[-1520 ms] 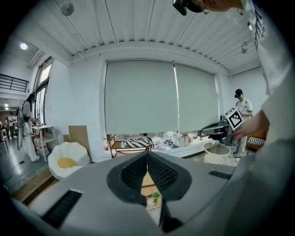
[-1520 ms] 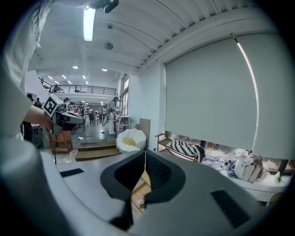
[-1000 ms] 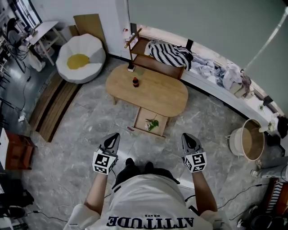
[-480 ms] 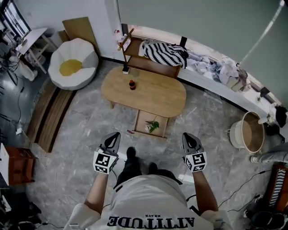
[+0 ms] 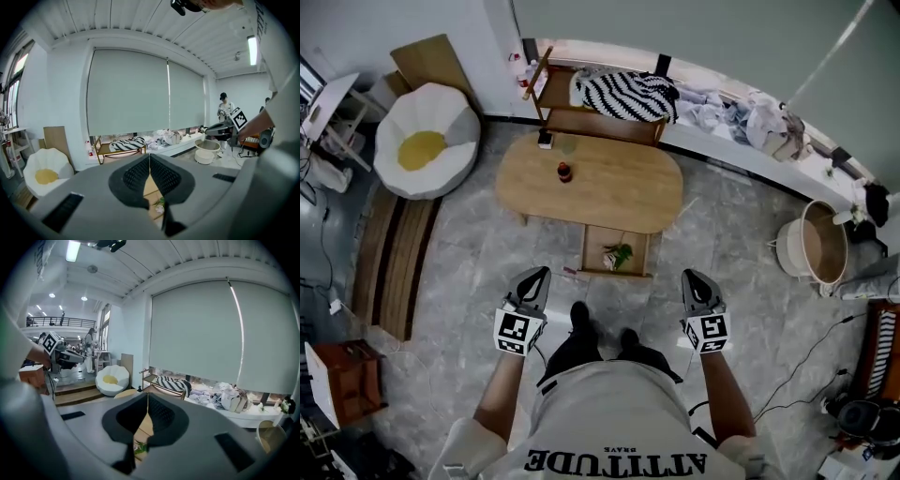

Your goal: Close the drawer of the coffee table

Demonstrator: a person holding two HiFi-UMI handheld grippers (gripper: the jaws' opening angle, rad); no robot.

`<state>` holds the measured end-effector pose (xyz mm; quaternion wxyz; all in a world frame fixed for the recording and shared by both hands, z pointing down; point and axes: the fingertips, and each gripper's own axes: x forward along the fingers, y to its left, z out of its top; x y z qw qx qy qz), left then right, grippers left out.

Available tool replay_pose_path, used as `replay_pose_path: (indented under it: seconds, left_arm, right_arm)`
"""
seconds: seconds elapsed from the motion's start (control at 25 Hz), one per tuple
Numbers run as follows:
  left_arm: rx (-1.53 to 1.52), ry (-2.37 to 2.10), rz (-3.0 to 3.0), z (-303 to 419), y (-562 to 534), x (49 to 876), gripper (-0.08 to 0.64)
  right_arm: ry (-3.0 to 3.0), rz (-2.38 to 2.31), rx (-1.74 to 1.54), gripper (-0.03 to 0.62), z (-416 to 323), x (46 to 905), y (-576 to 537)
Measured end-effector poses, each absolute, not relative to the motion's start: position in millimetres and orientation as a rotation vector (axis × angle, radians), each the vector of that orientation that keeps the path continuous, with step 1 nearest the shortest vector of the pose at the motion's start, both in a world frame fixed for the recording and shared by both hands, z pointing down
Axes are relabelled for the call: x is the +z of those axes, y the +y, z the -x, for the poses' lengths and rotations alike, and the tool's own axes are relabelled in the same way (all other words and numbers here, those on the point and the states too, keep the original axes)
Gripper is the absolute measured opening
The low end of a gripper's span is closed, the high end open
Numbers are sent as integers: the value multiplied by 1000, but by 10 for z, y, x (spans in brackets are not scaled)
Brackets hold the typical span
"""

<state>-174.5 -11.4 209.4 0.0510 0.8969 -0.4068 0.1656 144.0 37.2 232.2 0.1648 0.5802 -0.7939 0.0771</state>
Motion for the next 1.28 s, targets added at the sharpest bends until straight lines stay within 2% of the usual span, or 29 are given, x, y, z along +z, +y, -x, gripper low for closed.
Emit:
replay_pose_path:
  seconds: [0.8,1.28]
  left_arm:
    - [609,-861,-2815,1790,-919,2844,21]
    - [548,-884,-2741,1525,-1006,3126,20]
  right_arm:
    - [-2024,-1828,387,20,-843,2881,79]
    - [-1982,-1839,452,20,-1074,3215,-26]
